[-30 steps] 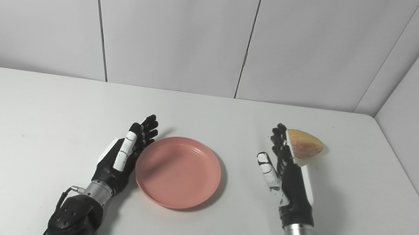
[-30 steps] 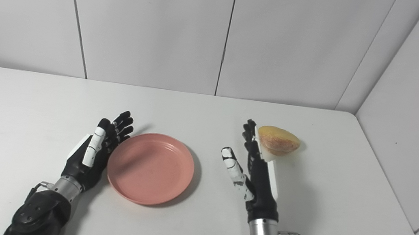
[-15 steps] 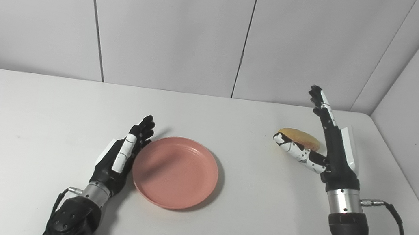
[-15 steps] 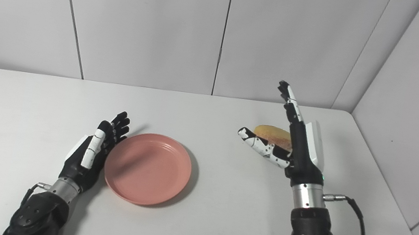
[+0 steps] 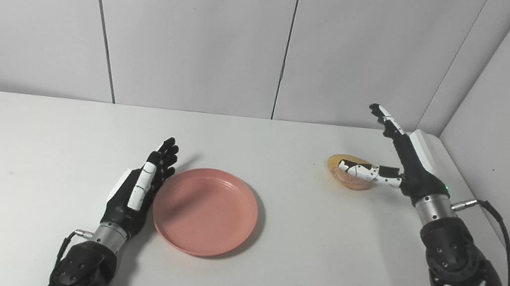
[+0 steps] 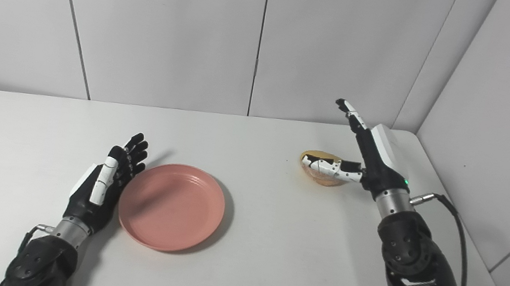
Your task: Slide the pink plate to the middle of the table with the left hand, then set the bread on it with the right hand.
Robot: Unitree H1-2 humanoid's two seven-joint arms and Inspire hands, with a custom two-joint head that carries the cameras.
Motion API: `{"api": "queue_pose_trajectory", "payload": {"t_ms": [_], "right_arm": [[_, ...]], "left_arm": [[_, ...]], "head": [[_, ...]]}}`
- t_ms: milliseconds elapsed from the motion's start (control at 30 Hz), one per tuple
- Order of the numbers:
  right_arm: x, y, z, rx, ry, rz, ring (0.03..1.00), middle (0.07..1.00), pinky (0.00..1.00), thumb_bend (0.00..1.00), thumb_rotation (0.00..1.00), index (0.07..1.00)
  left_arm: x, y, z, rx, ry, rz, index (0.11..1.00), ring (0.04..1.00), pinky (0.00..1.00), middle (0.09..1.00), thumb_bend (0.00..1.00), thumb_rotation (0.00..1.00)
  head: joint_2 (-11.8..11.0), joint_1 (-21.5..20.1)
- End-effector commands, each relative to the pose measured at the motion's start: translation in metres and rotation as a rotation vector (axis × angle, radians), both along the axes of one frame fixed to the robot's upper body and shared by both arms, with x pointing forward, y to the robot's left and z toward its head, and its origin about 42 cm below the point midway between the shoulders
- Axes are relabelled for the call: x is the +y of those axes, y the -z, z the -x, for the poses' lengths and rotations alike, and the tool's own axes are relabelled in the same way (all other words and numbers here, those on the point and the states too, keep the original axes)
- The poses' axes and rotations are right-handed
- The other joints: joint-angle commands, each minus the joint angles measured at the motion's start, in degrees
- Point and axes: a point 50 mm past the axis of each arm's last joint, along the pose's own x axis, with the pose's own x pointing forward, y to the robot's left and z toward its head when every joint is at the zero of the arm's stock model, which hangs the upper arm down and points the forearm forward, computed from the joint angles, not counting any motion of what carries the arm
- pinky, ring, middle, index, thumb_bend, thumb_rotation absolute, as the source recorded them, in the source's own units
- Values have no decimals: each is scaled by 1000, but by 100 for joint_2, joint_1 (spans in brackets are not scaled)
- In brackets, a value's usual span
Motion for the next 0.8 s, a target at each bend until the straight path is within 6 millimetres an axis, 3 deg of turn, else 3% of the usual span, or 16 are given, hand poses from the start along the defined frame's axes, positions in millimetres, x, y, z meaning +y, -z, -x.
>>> {"api": "queue_pose_trajectory", "payload": {"t_ms": [0, 300, 767], "right_arm": [[-8, -27, -13, -27, 23, 69, 895, 908, 821, 747, 407, 901], [-17, -19, -39, 58, 43, 165, 905, 905, 799, 797, 322, 895], [-14, -1, -65, 161, 42, 264, 902, 898, 795, 836, 261, 893]], "left_arm": [[-4, 15, 8, 15, -6, 32, 942, 1000, 1000, 995, 751, 1000], [-1, 15, 8, 7, -2, 43, 943, 1000, 1000, 1000, 739, 1000], [-4, 14, 12, 6, -1, 35, 944, 1000, 1000, 997, 743, 1000]], "head": [[8, -14], [5, -36], [58, 25]]}}
